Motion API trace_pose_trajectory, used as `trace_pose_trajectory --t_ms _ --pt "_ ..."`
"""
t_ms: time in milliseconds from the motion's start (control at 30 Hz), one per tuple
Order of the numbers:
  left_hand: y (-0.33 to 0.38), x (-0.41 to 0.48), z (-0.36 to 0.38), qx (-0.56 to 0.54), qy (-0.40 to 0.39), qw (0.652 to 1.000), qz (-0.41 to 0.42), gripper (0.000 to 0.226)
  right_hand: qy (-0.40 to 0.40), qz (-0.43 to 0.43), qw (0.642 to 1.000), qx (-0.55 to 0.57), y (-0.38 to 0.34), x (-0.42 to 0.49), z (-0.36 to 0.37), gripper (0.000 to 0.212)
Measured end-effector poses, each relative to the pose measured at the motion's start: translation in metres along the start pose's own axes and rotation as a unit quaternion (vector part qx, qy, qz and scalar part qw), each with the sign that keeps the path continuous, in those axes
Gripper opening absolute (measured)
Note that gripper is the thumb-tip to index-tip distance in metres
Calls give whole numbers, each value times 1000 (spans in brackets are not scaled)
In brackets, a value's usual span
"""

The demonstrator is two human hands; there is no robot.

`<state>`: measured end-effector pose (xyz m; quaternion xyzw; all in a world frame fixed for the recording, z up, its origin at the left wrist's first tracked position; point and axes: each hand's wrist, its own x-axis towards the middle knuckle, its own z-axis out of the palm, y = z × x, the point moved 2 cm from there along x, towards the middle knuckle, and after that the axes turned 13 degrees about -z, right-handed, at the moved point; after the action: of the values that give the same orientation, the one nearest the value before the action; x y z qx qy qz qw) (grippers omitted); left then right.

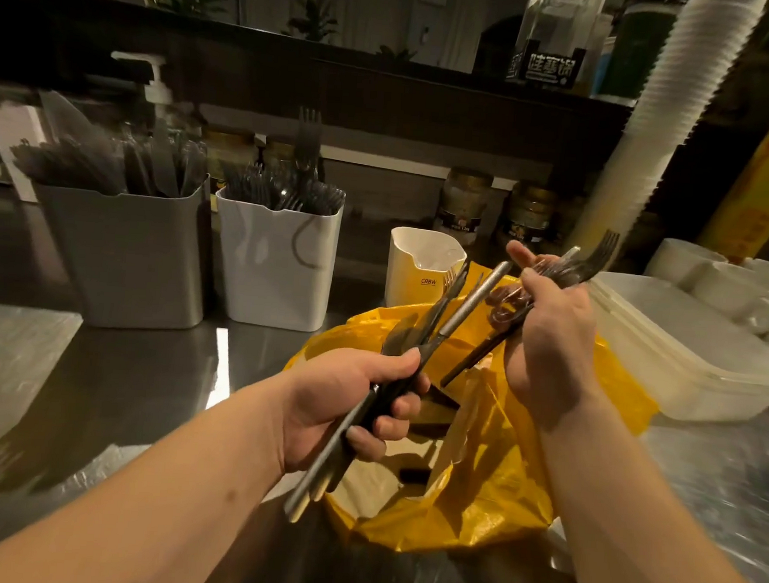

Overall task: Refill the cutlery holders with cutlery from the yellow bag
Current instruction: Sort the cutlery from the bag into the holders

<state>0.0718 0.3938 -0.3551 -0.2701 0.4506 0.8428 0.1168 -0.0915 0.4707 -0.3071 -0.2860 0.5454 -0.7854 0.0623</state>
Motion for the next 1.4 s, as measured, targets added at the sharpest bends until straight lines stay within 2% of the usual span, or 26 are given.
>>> trace_pose_trajectory --t_ms 233,367,500,600,733,867,1100,1267,1400 --pt "-3 1 -2 8 4 1000 -24 28 -19 88 996 -18 7 6 -1 9" --pt "-3 -1 -1 40 -9 999 -32 28 -43 98 992 -74 10 5 2 15" --pt "-3 -1 0 28 -21 999 -31 28 -41 102 991 -74 11 7 1 14" --pt "-4 0 -1 15 -26 999 -40 28 -54 146 983 -99 18 8 2 12" --pt "-6 1 1 23 -7 998 -56 29 -73 198 973 -98 24 7 1 20" --pt "-4 2 1 16 27 998 -46 29 -64 193 974 -96 26 8 1 10" --pt "-3 -2 8 -22 24 999 -8 38 -72 176 977 -96 24 4 7 11" --pt "-1 -1 1 -54 53 996 37 17 -85 163 980 -69 26 -2 14 9" --pt "-3 4 -1 -47 73 996 19 20 -86 166 980 -61 27 -3 14 9"
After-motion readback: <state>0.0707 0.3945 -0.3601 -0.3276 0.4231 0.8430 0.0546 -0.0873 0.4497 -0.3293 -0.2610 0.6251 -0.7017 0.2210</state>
